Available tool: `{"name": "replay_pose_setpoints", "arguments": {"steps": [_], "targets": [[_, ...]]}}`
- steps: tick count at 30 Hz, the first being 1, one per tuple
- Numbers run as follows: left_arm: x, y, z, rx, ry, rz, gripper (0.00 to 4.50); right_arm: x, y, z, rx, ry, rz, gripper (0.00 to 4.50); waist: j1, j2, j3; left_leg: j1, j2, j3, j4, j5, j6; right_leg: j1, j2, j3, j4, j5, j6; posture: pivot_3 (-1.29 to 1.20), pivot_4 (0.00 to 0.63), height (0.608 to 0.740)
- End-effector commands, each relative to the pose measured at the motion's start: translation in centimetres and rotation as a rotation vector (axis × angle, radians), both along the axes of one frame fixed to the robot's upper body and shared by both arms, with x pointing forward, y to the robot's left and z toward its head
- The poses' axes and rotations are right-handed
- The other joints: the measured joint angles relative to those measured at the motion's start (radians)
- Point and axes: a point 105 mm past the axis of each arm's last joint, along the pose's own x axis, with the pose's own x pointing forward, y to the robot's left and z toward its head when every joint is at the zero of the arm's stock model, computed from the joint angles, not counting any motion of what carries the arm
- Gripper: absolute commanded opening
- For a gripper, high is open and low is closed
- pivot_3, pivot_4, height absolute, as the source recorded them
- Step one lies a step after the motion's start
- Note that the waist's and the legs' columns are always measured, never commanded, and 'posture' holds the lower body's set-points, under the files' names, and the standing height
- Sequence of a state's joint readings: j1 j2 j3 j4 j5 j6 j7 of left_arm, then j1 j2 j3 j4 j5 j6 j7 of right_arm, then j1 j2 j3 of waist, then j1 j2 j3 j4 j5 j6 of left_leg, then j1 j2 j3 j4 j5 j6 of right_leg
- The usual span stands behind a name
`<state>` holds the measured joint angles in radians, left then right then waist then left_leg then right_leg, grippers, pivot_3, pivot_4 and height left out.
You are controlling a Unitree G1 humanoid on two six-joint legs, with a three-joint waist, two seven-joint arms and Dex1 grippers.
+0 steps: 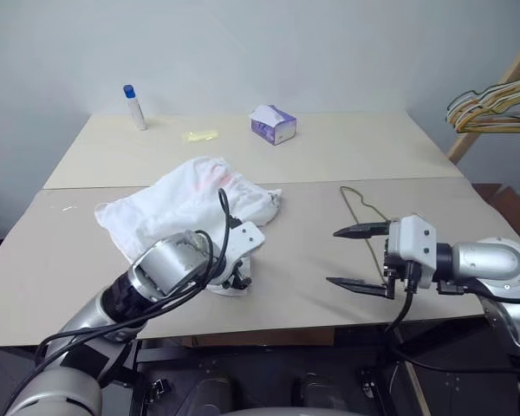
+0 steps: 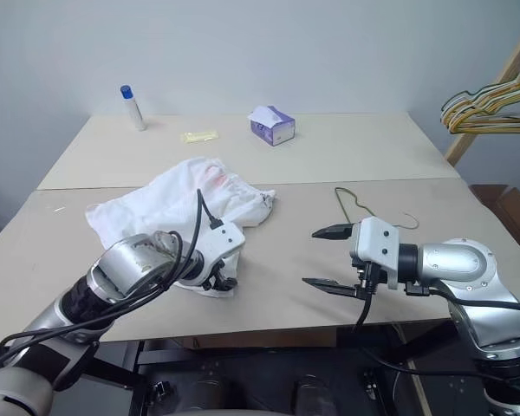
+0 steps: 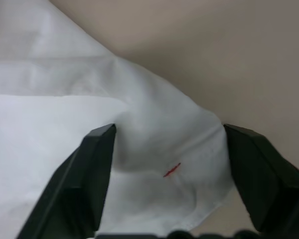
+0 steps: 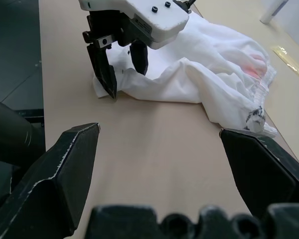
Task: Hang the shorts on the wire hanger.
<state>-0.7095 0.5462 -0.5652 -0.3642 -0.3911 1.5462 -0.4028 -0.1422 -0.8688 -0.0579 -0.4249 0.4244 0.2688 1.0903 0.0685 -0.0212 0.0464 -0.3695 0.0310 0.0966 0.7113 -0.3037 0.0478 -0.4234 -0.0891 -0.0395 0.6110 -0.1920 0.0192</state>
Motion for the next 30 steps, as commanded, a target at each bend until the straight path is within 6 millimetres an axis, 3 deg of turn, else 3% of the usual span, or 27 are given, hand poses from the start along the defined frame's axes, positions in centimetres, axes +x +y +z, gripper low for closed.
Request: {"name": "replay_pose_setpoints", "arguments": {"steps": [1, 7, 8, 14, 19, 21, 25, 30], "targets": [[0.3, 0.1, 0.7, 0.000, -0.034, -0.015, 2.29, 0.0, 0.4, 1.0, 0.011, -0.061, 0.018, 4.50, -0.001, 0.000, 0.000, 0.000, 0.000, 0.000, 0.000, 0.000, 0.000, 0.000, 0.000, 0.000, 0.000, 0.000, 0.000, 0.12, 0.019, 0.740], [0.1, 1.4, 0.5, 0.012, -0.020, -0.029, 0.20, 0.3, 0.4, 1.0, 0.012, -0.066, 0.019, 4.50, -0.001, 0.000, 0.000, 0.000, 0.000, 0.000, 0.000, 0.000, 0.000, 0.000, 0.000, 0.000, 0.000, 0.000, 0.000, 0.13, 0.016, 0.740], [0.2, 1.7, 0.6, 0.015, -0.023, -0.028, 0.02, 0.3, 0.4, 1.0, 0.012, -0.066, 0.020, 4.50, -0.001, 0.000, 0.000, 0.000, 0.000, 0.000, 0.000, 0.000, 0.000, 0.000, 0.000, 0.000, 0.000, 0.000, 0.000, 0.13, 0.017, 0.740], [-0.7, 3.9, 3.1, -0.096, -0.214, -0.275, 0.02, 0.9, 1.0, 0.8, 0.019, -0.074, 0.040, 4.50, -0.014, 0.001, 0.001, 0.000, 0.001, 0.002, -0.002, 0.000, 0.000, -0.002, 0.000, 0.001, 0.000, -0.002, -0.005, 0.14, 0.022, 0.740], [-1.8, 7.2, 4.5, -0.061, -0.377, -0.469, 0.02, 2.9, 2.8, 0.3, -0.039, -0.182, 0.071, 4.50, -0.003, 0.001, 0.002, 0.001, 0.002, 0.003, -0.003, 0.001, -0.003, -0.003, -0.001, 0.000, 0.000, -0.003, -0.008, 0.17, 0.028, 0.740], [-2.2, 8.6, 4.4, 0.015, -0.411, -0.545, 0.02, 4.0, 3.3, -0.5, -0.122, -0.282, 0.087, 4.50, 0.005, 0.002, 0.002, 0.000, 0.002, 0.003, -0.003, 0.001, -0.003, -0.002, -0.001, -0.001, 0.000, -0.004, -0.007, 0.17, 0.027, 0.740], [-2.7, 10.9, 5.4, 0.054, -0.502, -0.593, 0.02, 8.5, 5.8, -2.6, -0.321, -0.521, 0.110, 4.50, 0.000, 0.003, 0.003, 0.001, 0.001, 0.007, -0.003, 0.001, -0.003, -0.004, -0.002, 0.000, 0.001, -0.005, -0.004, 0.21, 0.029, 0.740], [-4.0, 11.3, 5.2, 0.046, -0.504, -0.615, 0.02, 11.2, 7.8, -3.2, -0.400, -0.624, 0.185, 4.50, 0.008, 0.003, 0.004, -0.004, 0.002, 0.017, -0.008, 0.008, -0.015, -0.011, -0.001, 0.000, 0.002, -0.002, -0.005, 0.25, 0.034, 0.740]]}}
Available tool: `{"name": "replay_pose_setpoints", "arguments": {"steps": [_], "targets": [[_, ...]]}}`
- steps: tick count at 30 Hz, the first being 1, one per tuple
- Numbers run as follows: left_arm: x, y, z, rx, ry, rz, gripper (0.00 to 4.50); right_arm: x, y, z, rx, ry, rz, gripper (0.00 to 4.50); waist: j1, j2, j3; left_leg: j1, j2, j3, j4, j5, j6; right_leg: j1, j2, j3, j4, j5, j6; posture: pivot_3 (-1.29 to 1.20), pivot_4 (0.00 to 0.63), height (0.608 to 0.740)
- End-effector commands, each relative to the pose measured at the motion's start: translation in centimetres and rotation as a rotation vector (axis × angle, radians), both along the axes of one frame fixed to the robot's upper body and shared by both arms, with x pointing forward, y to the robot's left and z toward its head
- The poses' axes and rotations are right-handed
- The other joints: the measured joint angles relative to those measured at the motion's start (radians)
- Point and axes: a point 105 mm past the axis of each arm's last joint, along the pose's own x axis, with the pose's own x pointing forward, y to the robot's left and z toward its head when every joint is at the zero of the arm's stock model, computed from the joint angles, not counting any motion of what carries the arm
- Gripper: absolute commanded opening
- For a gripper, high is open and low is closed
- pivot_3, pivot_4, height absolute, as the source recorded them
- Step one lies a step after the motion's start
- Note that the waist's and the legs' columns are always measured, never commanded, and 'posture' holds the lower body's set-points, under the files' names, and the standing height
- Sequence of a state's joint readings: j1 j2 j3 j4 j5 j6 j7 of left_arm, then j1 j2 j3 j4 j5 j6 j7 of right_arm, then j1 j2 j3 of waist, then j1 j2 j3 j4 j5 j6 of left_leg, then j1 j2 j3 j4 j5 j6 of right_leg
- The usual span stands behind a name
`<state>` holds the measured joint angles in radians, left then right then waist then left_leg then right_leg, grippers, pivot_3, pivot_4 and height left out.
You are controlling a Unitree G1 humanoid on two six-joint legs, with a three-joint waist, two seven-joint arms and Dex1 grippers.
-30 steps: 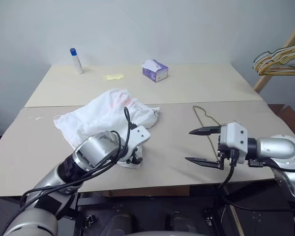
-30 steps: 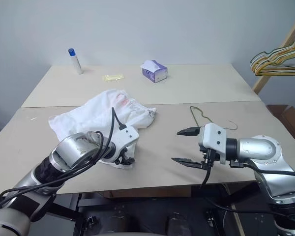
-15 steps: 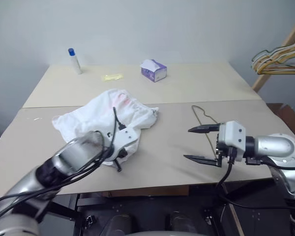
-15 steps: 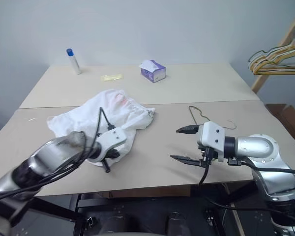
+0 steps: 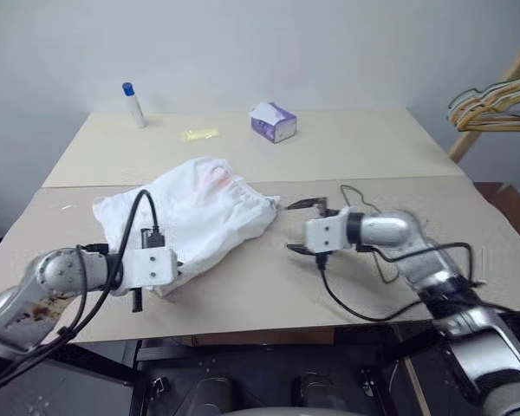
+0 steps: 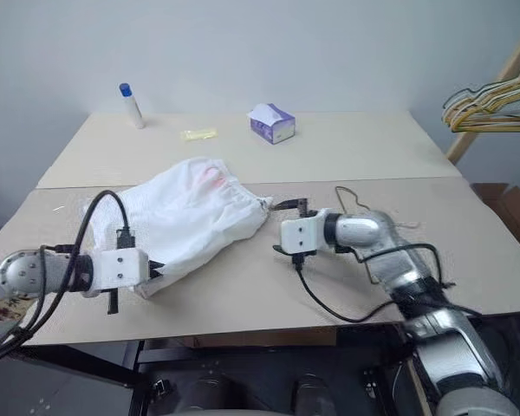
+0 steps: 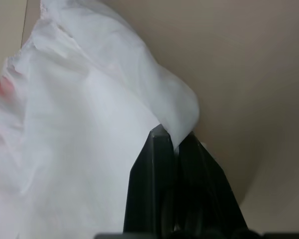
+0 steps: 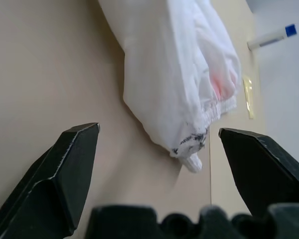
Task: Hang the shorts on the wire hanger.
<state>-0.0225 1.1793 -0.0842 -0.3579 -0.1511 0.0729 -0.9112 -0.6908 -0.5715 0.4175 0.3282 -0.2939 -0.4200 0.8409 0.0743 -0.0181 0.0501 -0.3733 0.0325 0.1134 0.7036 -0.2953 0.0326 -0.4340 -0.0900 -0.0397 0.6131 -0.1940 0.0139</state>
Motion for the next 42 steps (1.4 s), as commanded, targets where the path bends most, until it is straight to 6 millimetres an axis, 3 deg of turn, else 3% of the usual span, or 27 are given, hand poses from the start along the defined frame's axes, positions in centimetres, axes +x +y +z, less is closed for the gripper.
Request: {"name": "replay_pose_setpoints", "arguments": {"steps": [1, 11, 17, 23, 26, 37, 42], "targets": [[-0.5, -0.1, 1.0, -0.002, -0.050, -0.029, 0.02, 1.4, 0.9, 0.6, -0.060, -0.093, 0.062, 4.50, 0.004, 0.000, 0.000, -0.001, 0.000, 0.000, -0.001, 0.001, -0.001, -0.002, 0.001, 0.000, 0.000, 0.001, 0.001, 0.25, 0.035, 0.740], [-2.5, -0.2, 0.0, 0.014, -0.020, -0.031, 0.02, 3.3, 2.9, 0.4, -0.250, -0.077, 0.194, 4.50, 0.023, 0.001, 0.001, -0.002, 0.002, 0.001, -0.010, 0.003, -0.005, -0.005, 0.004, -0.001, -0.001, -0.001, -0.001, 0.30, 0.035, 0.740], [-3.0, -0.3, -0.2, 0.012, -0.020, -0.024, 0.02, 4.6, 4.5, 0.3, -0.370, -0.140, 0.195, 4.50, 0.024, 0.002, 0.001, -0.001, 0.002, 0.000, -0.010, 0.004, -0.007, -0.005, 0.004, -0.001, 0.001, -0.001, -0.001, 0.32, 0.037, 0.740], [-3.3, -0.4, -0.2, 0.013, -0.019, -0.020, 0.02, 5.6, 4.8, -0.6, -0.456, -0.199, 0.168, 4.50, 0.029, 0.002, 0.001, 0.000, 0.002, 0.000, -0.011, 0.006, -0.010, -0.007, 0.004, -0.001, 0.008, -0.004, -0.005, 0.33, 0.039, 0.740], [-3.5, -0.3, -0.2, 0.017, -0.018, -0.017, 0.00, 5.7, 4.4, -1.0, -0.492, -0.214, 0.178, 3.92, 0.030, 0.002, 0.001, 0.001, 0.002, -0.001, -0.011, 0.006, -0.011, -0.008, 0.004, -0.001, 0.011, -0.005, -0.006, 0.33, 0.041, 0.740], [-3.4, 0.0, -0.2, 0.027, -0.014, -0.028, 0.00, 6.5, 1.4, -1.2, -0.512, -0.239, 0.115, 0.04, 0.026, 0.002, 0.001, 0.002, 0.003, -0.001, -0.012, 0.008, -0.013, -0.009, 0.004, -0.001, 0.014, -0.006, -0.007, 0.30, 0.034, 0.740], [-2.0, 0.5, -0.1, 0.053, -0.043, -0.037, 0.00, 5.6, -1.6, -0.6, -0.437, -0.169, 0.112, 0.04, 0.026, 0.002, 0.001, 0.002, 0.003, -0.002, -0.012, 0.007, -0.011, -0.008, 0.004, -0.002, 0.013, -0.006, -0.007, 0.24, 0.023, 0.740]]}}
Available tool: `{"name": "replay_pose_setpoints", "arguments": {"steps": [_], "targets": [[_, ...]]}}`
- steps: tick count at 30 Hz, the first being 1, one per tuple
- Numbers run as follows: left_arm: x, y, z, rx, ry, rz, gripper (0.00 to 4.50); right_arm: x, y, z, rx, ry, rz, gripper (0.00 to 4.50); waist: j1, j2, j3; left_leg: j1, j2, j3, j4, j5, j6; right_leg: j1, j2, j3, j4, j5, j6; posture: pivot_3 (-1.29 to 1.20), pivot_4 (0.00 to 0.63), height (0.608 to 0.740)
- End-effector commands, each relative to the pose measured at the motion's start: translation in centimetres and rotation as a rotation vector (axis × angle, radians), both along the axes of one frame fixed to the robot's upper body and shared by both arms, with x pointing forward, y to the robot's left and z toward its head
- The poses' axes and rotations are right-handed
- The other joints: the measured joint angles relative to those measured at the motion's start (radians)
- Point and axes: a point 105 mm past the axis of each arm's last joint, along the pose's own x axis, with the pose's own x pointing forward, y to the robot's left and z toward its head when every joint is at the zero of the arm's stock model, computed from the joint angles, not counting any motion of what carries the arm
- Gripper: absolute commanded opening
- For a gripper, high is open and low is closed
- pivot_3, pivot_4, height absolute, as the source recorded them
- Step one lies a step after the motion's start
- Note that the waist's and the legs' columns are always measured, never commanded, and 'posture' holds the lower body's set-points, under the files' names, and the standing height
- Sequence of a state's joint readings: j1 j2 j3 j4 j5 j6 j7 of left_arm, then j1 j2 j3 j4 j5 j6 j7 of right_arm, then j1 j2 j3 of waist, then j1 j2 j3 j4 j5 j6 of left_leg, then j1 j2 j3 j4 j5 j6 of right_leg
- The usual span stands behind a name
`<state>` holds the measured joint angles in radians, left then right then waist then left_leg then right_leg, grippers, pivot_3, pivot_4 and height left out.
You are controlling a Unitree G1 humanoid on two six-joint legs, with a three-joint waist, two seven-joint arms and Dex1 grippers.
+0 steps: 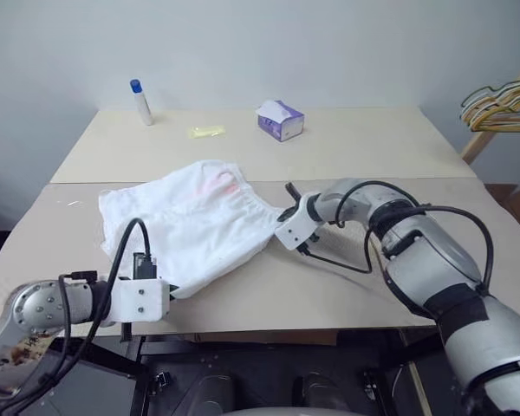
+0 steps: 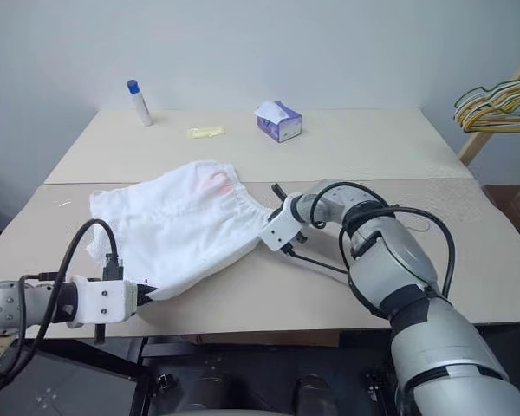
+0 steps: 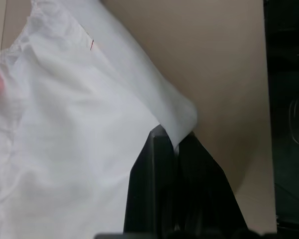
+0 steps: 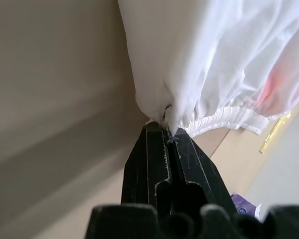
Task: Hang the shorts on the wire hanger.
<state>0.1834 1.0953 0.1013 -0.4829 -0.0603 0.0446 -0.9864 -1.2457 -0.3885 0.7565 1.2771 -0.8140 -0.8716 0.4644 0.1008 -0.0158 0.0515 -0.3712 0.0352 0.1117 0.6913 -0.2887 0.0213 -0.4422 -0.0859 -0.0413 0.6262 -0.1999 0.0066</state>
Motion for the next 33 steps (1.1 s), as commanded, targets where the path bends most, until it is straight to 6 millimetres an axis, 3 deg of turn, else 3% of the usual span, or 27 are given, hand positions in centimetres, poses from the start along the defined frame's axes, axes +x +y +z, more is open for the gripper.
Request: {"name": "replay_pose_setpoints", "arguments": {"steps": [1, 6, 12, 15, 19, 25, 28, 33], "targets": [[1.2, 0.5, 0.4, 0.033, -0.046, -0.016, 0.00, -0.5, -2.6, 1.5, 0.083, 0.044, -0.018, 0.04, 0.000, 0.000, 0.000, 0.000, 0.000, -0.001, 0.000, -0.001, 0.002, 0.000, 0.000, 0.000, 0.000, 0.000, 0.000, 0.24, 0.023, 0.740], [3.5, 0.5, 1.1, 0.030, -0.108, -0.077, 0.00, -3.4, -7.0, 1.8, 0.160, 0.146, -0.039, 0.04, -0.007, -0.001, 0.000, 0.001, 0.000, 0.000, 0.001, -0.003, 0.005, 0.003, 0.000, -0.001, -0.002, 0.000, 0.000, 0.17, 0.018, 0.740], [4.8, 0.5, 1.6, 0.040, -0.105, -0.179, 0.00, -8.4, -10.2, 2.7, 0.187, 0.248, -0.169, 0.04, -0.038, 0.000, -0.001, 0.000, 0.000, 0.000, 0.003, -0.006, 0.011, 0.003, -0.001, 0.000, -0.002, 0.000, 0.000, 0.11, 0.017, 0.740], [5.1, 0.7, 2.2, 0.044, -0.094, -0.230, 0.00, -12.1, -10.4, 3.3, 0.202, 0.329, -0.195, 0.04, -0.045, 0.000, -0.001, 0.001, 0.000, 0.000, 0.004, -0.007, 0.012, 0.003, -0.002, 0.000, -0.002, 0.000, 0.001, 0.09, 0.018, 0.740], [2.7, 1.1, 2.3, 0.035, 0.042, -0.348, 0.00, -15.9, -8.6, 4.7, 0.267, 0.445, -0.132, 0.04, -0.074, 0.000, -0.001, 0.003, 0.002, 0.001, 0.004, -0.008, 0.013, 0.003, -0.001, 0.001, -0.002, 0.000, 0.001, 0.07, 0.019, 0.740], [2.3, 0.3, 2.5, -0.035, 0.058, -0.352, 0.00, -14.5, -8.1, 5.3, 0.308, 0.427, -0.162, 0.04, -0.087, -0.001, -0.001, 0.009, 0.004, 0.000, 0.005, -0.008, 0.013, 0.008, -0.001, 0.002, -0.001, -0.004, 0.008, 0.07, 0.018, 0.740], [3.3, -0.1, 3.1, -0.093, 0.092, -0.280, 0.00, -13.1, -7.9, 6.1, 0.366, 0.447, -0.172, 0.04, -0.086, -0.001, -0.001, 0.008, 0.003, 0.001, 0.005, -0.008, 0.013, 0.007, -0.001, 0.002, -0.001, -0.005, 0.008, 0.09, 0.017, 0.740], [9.7, -0.7, 7.0, -0.226, -0.059, -0.093, 0.00, -6.4, -6.2, 9.7, 0.589, 0.327, -0.250, 0.04, -0.083, -0.002, -0.002, 0.003, 0.001, 0.001, 0.010, -0.007, 0.012, 0.006, 0.000, 0.001, 0.001, 0.001, 0.002, 0.10, 0.000, 0.740]]}}
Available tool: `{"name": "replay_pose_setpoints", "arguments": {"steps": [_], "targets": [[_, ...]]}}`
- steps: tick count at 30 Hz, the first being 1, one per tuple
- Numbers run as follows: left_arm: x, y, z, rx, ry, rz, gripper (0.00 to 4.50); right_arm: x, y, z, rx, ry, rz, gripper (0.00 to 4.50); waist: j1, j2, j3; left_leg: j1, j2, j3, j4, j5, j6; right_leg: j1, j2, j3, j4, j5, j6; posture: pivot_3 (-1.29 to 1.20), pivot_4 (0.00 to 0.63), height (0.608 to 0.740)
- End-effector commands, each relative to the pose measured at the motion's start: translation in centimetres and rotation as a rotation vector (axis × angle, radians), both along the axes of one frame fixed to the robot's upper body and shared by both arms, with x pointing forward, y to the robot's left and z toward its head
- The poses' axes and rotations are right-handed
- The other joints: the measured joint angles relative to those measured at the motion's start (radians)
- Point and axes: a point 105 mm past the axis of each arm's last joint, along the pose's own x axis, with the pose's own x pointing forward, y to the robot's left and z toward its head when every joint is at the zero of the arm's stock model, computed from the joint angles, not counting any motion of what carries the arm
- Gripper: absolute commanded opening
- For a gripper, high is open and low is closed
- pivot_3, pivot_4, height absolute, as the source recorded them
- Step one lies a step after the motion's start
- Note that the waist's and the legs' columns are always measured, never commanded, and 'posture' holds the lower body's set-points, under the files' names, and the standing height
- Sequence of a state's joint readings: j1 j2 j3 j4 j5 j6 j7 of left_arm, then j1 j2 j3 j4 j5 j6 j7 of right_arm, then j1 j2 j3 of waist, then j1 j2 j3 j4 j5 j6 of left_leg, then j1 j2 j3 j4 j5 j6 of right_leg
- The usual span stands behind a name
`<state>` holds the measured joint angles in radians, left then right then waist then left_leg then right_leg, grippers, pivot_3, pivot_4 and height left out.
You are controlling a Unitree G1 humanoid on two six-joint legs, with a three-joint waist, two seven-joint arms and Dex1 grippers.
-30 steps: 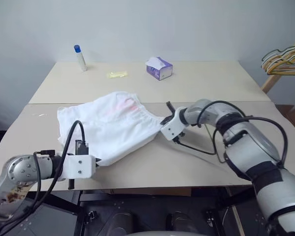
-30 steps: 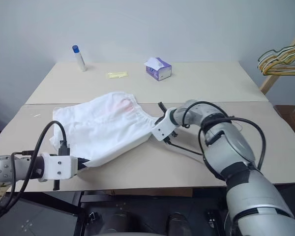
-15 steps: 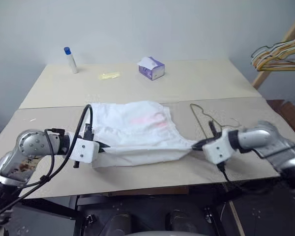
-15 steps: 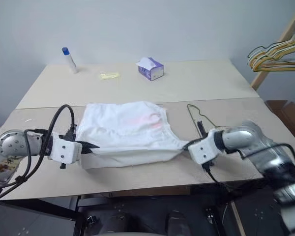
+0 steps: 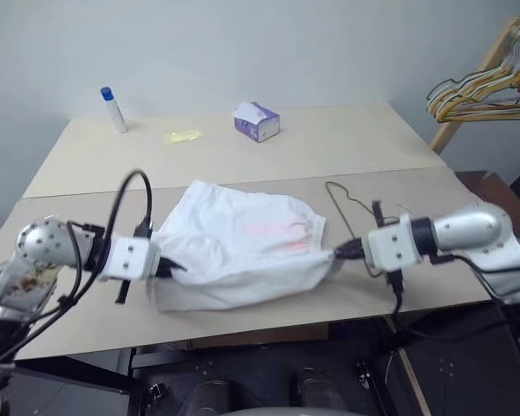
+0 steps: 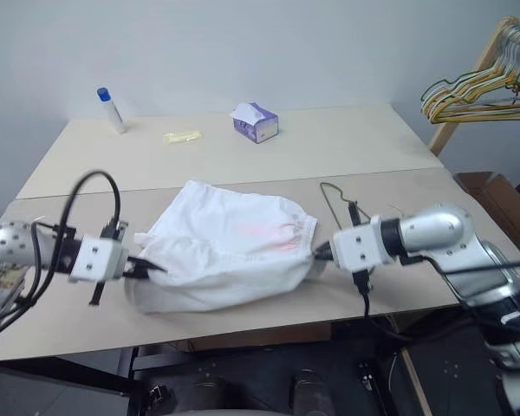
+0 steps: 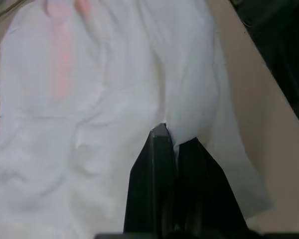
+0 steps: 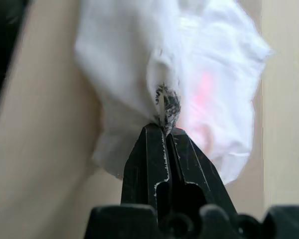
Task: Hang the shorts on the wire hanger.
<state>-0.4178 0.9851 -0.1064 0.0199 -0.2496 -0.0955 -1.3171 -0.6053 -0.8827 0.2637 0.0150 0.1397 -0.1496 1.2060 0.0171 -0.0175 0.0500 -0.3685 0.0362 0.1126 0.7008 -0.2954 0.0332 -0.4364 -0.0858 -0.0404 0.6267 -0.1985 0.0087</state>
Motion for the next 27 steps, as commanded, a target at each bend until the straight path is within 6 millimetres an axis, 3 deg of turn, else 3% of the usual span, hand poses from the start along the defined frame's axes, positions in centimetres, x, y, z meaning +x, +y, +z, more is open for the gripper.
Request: {"name": "replay_pose_setpoints", "arguments": {"steps": [1, 4, 7, 9, 12, 14, 16, 19, 21, 23, 27], "targets": [[5.3, 0.5, 4.0, -0.048, -0.177, 0.172, 0.00, 5.2, 0.6, 4.0, 0.109, -0.146, -0.147, 0.04, 0.000, 0.000, 0.000, 0.000, 0.000, 0.000, 0.001, 0.000, 0.000, 0.001, 0.000, 0.000, 0.000, 0.000, 0.000, 0.11, 0.000, 0.740], [12.6, 2.1, 9.0, -0.008, -0.529, 0.494, 0.00, 11.6, 1.3, 9.0, 0.247, -0.369, -0.418, 0.04, 0.001, 0.000, -0.001, 0.000, -0.002, 0.000, 0.001, 0.002, -0.003, 0.001, 0.000, 0.000, 0.000, 0.001, 0.000, 0.12, 0.000, 0.740], [16.3, 4.2, 15.2, -0.037, -0.831, 0.792, 0.00, 14.9, 1.1, 13.9, 0.361, -0.591, -0.637, 0.04, 0.001, -0.001, -0.001, -0.003, -0.003, -0.001, -0.003, 0.007, -0.012, -0.002, 0.000, 0.000, 0.002, 0.003, -0.001, 0.12, 0.000, 0.740], [16.4, 5.2, 20.7, -0.122, -1.063, 0.946, 0.00, 15.3, 1.1, 17.9, 0.500, -0.782, -0.725, 0.04, 0.001, -0.002, -0.002, -0.007, -0.003, -0.001, -0.008, 0.008, -0.013, -0.006, 0.000, -0.001, -0.001, 0.002, 0.000, 0.12, 0.000, 0.740], [14.0, 5.4, 28.0, -0.294, -1.405, 1.047, 0.00, 14.0, 0.5, 22.8, 0.767, -0.977, -0.787, 0.04, -0.003, -0.003, -0.002, -0.024, -0.005, -0.001, -0.012, 0.007, -0.013, -0.025, -0.002, -0.001, -0.003, 0.002, 0.001, 0.12, 0.000, 0.740], [11.9, 5.2, 31.2, -0.399, -1.584, 1.056, 0.00, 12.7, 0.0, 24.8, 0.914, -1.074, -0.783, 0.04, -0.005, -0.003, -0.002, -0.023, -0.008, -0.001, -0.021, 0.008, -0.014, -0.028, -0.005, -0.005, -0.004, 0.001, 0.001, 0.12, 0.000, 0.740], [10.3, 4.8, 33.2, -0.463, -1.712, 1.032, 0.00, 11.9, -0.5, 25.5, 1.005, -1.102, -0.775, 0.04, -0.005, -0.003, -0.002, -0.023, -0.008, -0.001, -0.025, 0.008, -0.014, -0.027, -0.006, -0.011, -0.009, 0.001, 0.002, 0.12, 0.000, 0.740], [9.4, 3.2, 33.6, -0.530, -1.742, 0.879, 0.00, 12.0, -0.5, 24.3, 0.972, -1.104, -0.734, 0.04, -0.010, -0.003, -0.002, -0.020, -0.008, -0.001, -0.029, 0.008, -0.014, -0.022, -0.007, -0.015, -0.018, 0.000, 0.003, 0.12, 0.000, 0.740], [9.7, 2.0, 32.3, -0.550, -1.686, 0.748, 0.00, 12.5, -0.4, 22.7, 0.921, -1.068, -0.702, 0.04, -0.011, -0.003, -0.002, -0.020, -0.008, -0.001, -0.029, 0.008, -0.014, -0.020, -0.006, -0.015, -0.019, 0.000, 0.003, 0.13, 0.000, 0.740], [10.0, 0.5, 29.9, -0.531, -1.593, 0.584, 0.00, 12.8, -0.1, 20.6, 0.870, -1.002, -0.652, 0.04, -0.015, -0.003, -0.003, -0.015, -0.007, -0.001, -0.026, 0.009, -0.015, -0.014, -0.006, -0.016, -0.017, 0.000, 0.003, 0.13, 0.000, 0.740], [9.7, -0.9, 22.9, -0.456, -1.375, 0.298, 0.00, 13.0, 0.3, 14.9, 0.692, -0.858, -0.508, 0.04, -0.026, -0.002, -0.003, 0.001, -0.005, 0.000, -0.023, 0.010, -0.016, 0.002, -0.006, -0.015, -0.015, 0.002, 0.001, 0.13, 0.000, 0.740]]}}
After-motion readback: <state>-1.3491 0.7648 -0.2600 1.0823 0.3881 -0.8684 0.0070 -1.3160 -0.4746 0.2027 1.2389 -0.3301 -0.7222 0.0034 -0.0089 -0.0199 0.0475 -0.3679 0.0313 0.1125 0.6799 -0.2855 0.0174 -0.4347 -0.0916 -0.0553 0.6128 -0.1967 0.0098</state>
